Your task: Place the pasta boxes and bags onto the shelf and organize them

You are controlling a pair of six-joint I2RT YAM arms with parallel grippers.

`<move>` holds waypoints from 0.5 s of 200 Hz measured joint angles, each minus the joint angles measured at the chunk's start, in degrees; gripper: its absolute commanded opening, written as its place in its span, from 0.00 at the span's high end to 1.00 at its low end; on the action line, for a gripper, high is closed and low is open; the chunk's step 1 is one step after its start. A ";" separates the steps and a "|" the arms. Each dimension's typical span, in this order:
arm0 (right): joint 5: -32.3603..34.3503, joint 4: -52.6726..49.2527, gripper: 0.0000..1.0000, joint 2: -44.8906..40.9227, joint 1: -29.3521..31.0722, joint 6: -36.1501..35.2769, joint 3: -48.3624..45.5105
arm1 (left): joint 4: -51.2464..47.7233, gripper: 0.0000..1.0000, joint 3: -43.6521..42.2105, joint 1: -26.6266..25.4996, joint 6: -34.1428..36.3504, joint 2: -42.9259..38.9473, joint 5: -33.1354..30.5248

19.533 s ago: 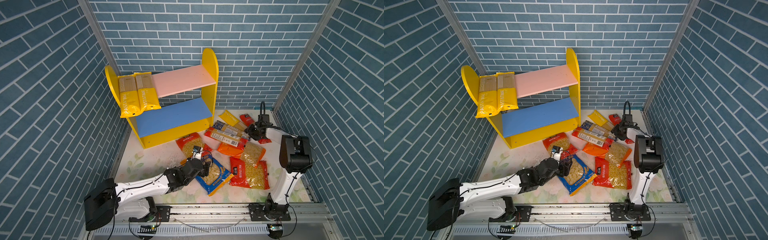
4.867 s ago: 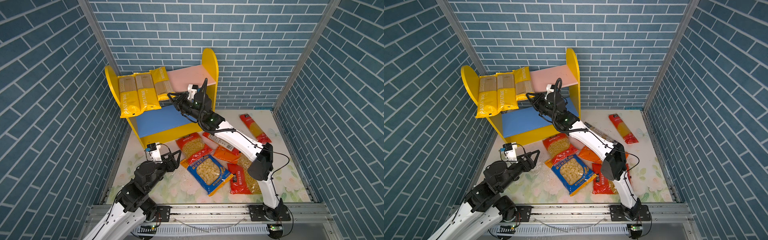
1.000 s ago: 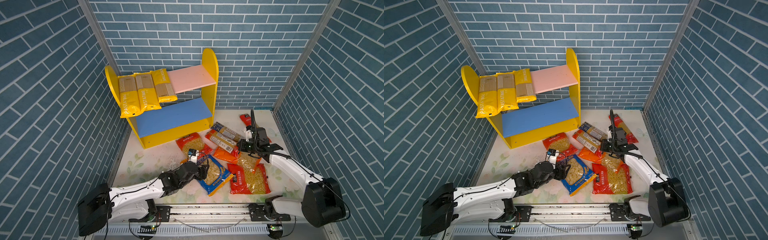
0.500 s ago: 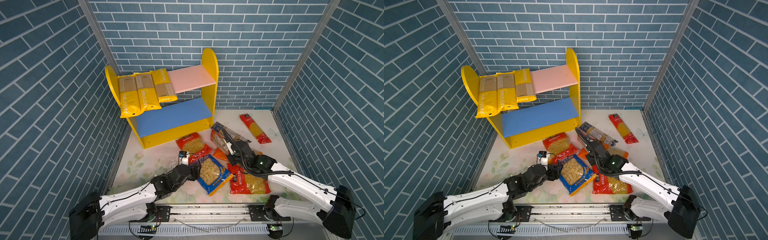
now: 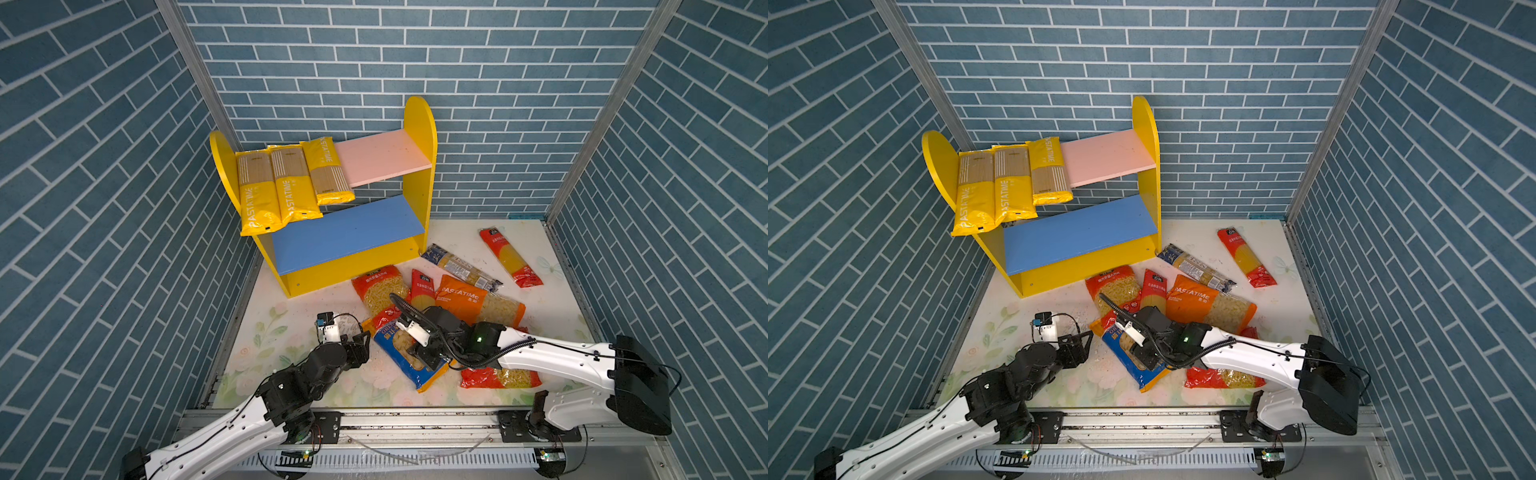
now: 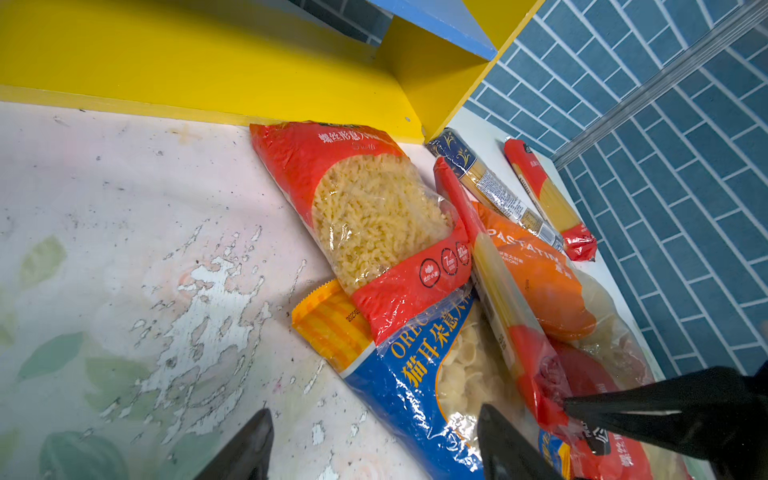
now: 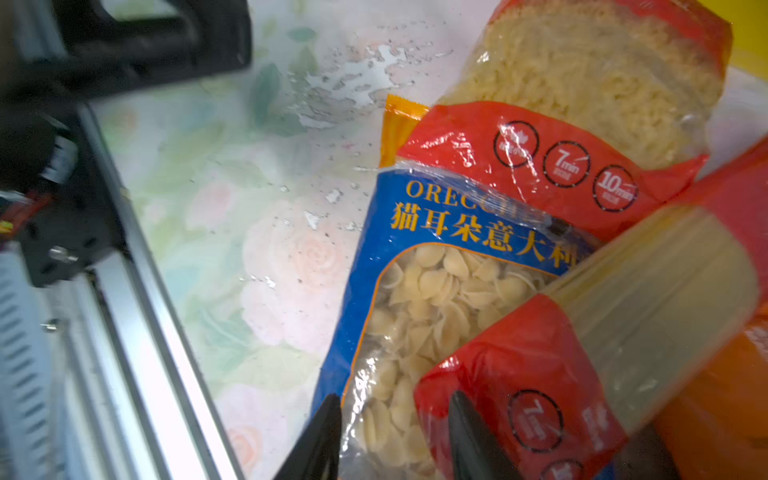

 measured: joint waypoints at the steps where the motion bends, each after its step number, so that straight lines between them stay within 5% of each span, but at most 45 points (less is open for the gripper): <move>1: -0.57 0.13 0.56 -0.13 -0.37 0.33 0.00 | 0.00 0.22 0.13 0.00 0.11 0.35 0.07; 61: -9.64 6.60 0.56 -12.15 -22.18 18.64 -4.20 | 8.11 0.21 12.20 0.00 6.16 25.51 9.03; 100: -13.73 12.04 0.51 -11.34 -27.76 32.24 -16.20 | 16.87 0.12 16.98 0.00 6.47 37.44 16.68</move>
